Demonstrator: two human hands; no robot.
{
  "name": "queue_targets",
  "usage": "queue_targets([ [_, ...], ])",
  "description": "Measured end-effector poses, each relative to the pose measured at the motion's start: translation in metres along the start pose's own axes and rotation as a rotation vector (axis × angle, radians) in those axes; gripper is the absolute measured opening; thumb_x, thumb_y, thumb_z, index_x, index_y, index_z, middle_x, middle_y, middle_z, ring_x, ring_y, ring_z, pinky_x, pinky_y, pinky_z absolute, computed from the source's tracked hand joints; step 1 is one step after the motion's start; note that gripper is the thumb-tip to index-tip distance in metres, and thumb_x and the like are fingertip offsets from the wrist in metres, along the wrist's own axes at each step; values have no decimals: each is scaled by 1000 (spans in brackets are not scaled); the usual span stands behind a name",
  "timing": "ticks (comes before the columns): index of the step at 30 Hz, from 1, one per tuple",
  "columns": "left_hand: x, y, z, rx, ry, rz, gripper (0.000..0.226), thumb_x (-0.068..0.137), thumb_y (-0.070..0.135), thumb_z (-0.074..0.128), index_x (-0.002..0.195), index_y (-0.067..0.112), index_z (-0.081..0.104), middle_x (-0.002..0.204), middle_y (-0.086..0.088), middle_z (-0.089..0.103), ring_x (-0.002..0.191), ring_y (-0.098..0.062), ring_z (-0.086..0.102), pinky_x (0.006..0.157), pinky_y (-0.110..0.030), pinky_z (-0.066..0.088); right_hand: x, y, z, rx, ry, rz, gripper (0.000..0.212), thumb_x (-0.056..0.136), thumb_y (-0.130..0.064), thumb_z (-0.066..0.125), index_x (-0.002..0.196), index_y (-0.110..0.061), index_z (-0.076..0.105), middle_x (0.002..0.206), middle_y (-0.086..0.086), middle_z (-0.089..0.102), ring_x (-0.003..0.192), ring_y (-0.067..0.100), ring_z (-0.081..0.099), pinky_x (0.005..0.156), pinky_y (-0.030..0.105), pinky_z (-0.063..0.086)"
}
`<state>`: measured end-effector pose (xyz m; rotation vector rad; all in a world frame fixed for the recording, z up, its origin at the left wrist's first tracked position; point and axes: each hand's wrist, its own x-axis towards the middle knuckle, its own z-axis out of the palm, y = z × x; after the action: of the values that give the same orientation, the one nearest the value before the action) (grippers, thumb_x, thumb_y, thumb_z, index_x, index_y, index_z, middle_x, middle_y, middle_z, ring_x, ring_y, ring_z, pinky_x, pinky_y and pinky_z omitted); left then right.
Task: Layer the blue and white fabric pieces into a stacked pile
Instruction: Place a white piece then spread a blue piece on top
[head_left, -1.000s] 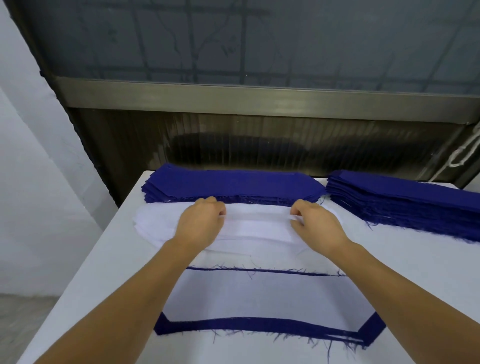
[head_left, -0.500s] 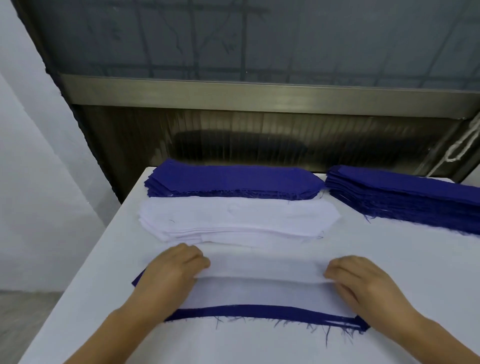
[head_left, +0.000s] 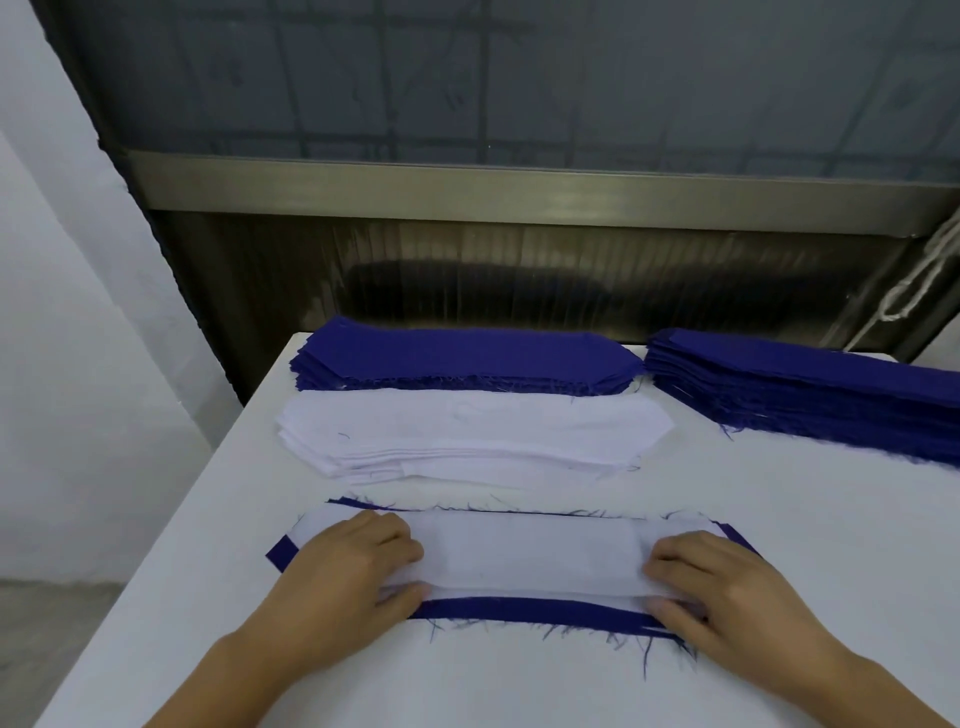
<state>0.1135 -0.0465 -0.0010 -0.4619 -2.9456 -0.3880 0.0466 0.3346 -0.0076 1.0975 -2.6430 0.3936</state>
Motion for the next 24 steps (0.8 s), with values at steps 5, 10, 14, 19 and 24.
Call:
queue_targets([
  [5, 15, 6, 7, -142, 5, -82, 48, 89, 67, 32, 91, 31, 64, 92, 21, 51, 86, 1, 46, 75, -12, 36, 22, -15, 4, 61, -9, 55, 14, 93, -30, 60, 85, -23, 69, 86, -15, 61, 76, 6, 57, 72, 19, 45],
  [10, 18, -2, 8, -101, 15, -44, 13, 93, 34, 58, 88, 23, 63, 92, 16, 51, 83, -6, 46, 73, -17, 38, 24, -9, 9, 54, -135, 238, 12, 90, -27, 66, 81, -24, 59, 79, -15, 52, 70, 5, 50, 63, 19, 41],
  [14, 9, -25, -2, -52, 57, -76, 10, 85, 18, 71, 79, 22, 64, 82, 14, 54, 75, -7, 49, 71, -19, 38, 9, 10, -5, 39, -168, 338, 22, 87, -23, 68, 75, -30, 51, 73, -18, 50, 64, 2, 48, 58, 15, 38],
  [19, 28, -28, -11, -14, 81, -85, 15, 76, 5, 77, 73, 17, 67, 74, 9, 59, 67, -9, 54, 53, -26, 51, 32, 14, -14, 12, -191, 382, 18, 83, -16, 70, 73, -24, 58, 63, -15, 51, 55, 3, 49, 54, 18, 43],
  [24, 98, -7, -16, -20, 205, -67, 6, 88, 19, 66, 92, 21, 71, 92, 8, 64, 79, -10, 57, 70, -26, 53, 110, 17, -12, 142, -15, 316, 6, 92, -21, 60, 88, -25, 61, 83, -14, 58, 74, 5, 56, 67, 21, 45],
])
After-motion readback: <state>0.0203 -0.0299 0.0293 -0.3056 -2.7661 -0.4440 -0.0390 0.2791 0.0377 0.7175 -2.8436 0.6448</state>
